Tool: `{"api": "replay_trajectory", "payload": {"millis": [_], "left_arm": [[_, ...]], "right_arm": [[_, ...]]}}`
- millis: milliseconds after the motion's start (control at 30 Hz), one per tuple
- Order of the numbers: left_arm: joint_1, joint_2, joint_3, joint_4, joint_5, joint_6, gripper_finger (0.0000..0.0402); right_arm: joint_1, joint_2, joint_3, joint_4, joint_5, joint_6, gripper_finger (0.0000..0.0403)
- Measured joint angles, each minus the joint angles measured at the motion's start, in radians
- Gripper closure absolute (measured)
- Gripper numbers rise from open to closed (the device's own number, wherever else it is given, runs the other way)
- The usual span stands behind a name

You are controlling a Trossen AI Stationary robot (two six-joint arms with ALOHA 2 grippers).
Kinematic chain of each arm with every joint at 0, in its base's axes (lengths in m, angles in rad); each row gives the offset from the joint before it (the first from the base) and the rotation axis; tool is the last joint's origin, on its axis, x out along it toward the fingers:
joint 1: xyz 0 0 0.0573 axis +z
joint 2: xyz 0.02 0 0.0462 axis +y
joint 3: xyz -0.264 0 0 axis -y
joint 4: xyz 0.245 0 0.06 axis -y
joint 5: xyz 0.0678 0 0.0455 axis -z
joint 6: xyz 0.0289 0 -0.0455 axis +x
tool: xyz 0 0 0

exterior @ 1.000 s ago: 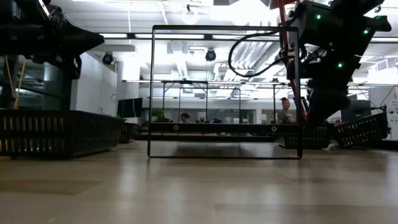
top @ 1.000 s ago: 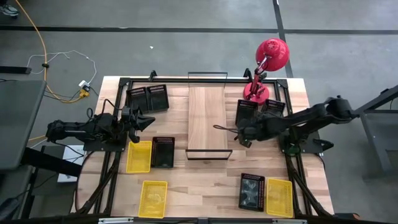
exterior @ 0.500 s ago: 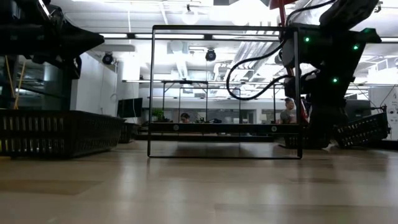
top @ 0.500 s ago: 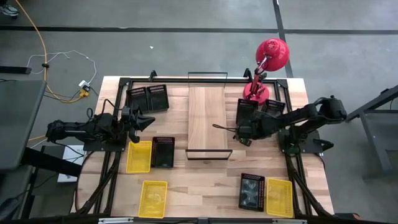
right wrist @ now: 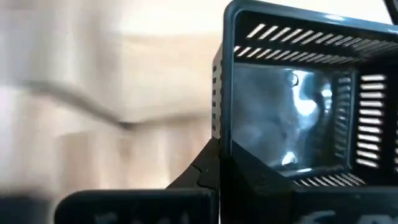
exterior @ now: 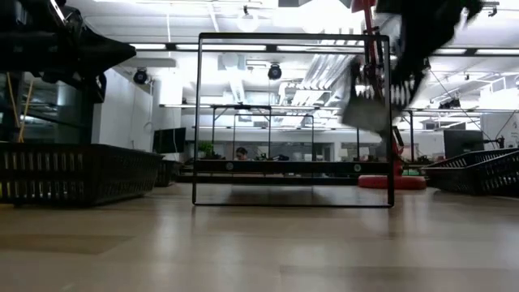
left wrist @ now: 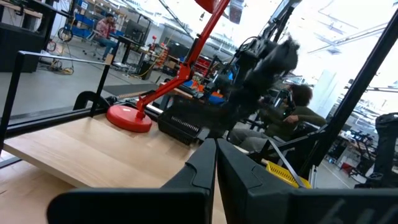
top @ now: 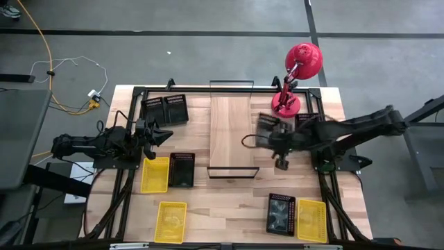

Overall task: Stack baskets on shelf by color
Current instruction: Put the black bin on the shelf

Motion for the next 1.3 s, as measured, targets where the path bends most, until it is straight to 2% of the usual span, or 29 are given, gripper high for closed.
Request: {"api": "replay_trajectory", "payload": {"millis": [133,467,667,900,1300], "left_arm": [[0.0,0.0,0.0,0.0,0.0,0.0,0.0398],[0.0,0.0,0.0,0.0,0.0,0.0,0.0398],[0.0,0.0,0.0,0.0,0.0,0.0,0.0398],[0.0,0.0,0.0,0.0,0.0,0.0,0.0398],[0.0,0.0,0.0,0.0,0.0,0.0,0.0398]], "right_arm": [[-0.002,0.007,0.078,0.019,-0.161,-0.437,0.0402],[-0.118,0.221,0.14,0.036,-0.171,-1.056,0.0402],[-0.145,0.333,0.149,0.058,-0.201,-1.393,0.0403],[-0.144,0.428,0.149,0.139,-0.191,-1.607,0.0403],[-0.115,0.445,0.149,0.145,-0.247,-1.587,0.0403]]}}
